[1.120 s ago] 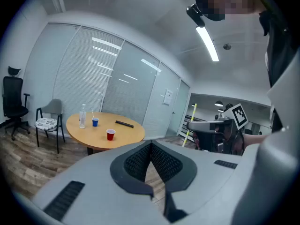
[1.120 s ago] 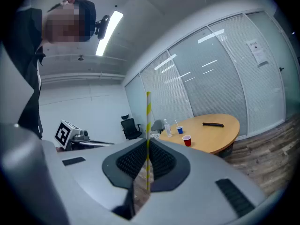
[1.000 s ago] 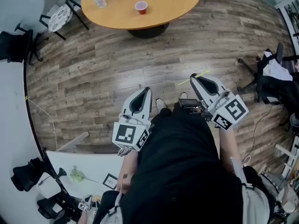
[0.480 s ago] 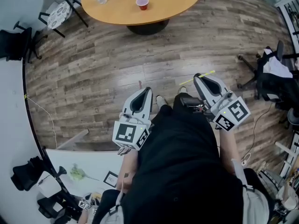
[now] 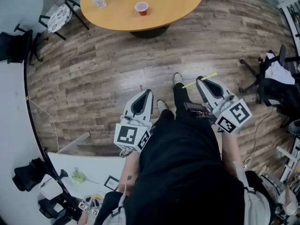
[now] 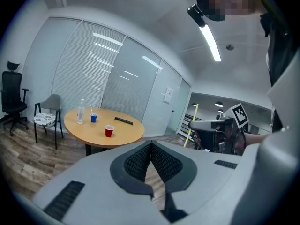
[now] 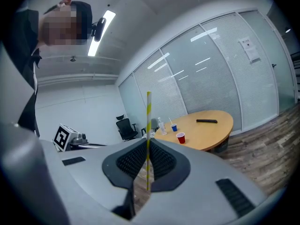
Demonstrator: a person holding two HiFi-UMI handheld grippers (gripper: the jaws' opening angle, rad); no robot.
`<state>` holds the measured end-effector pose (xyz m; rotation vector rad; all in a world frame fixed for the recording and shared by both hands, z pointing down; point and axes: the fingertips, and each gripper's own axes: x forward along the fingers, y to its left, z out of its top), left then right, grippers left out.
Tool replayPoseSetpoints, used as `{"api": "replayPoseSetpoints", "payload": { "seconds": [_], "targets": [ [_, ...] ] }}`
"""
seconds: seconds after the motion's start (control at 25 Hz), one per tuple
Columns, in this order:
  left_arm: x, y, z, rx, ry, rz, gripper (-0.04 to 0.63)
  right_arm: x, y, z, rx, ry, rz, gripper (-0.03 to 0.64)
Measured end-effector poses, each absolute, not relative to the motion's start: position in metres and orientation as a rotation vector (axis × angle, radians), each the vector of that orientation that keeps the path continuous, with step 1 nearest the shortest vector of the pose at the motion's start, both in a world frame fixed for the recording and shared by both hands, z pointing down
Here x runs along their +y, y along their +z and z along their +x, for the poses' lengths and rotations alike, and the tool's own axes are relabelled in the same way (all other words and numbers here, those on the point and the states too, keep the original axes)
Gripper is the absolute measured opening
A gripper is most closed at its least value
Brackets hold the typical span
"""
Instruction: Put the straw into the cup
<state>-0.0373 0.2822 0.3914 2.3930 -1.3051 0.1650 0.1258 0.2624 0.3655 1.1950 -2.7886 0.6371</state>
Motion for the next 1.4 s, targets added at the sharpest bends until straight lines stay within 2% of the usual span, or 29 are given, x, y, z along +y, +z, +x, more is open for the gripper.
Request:
{"api": "replayPoseSetpoints", "payload": {
  "seconds": [0.84, 1.4],
  "targets": [
    [0.107, 0.367, 0.044, -1.530, 0.186, 2.275, 0.012, 0.073, 0.368, 0.176, -2.906, 0.701, 0.844, 0.029],
    [0.085, 0.376, 0.006, -1.708, 0.130, 2.050, 0.012, 0.032, 0.386, 0.153, -2.897, 0.784, 0.677, 0.029]
  ]
}}
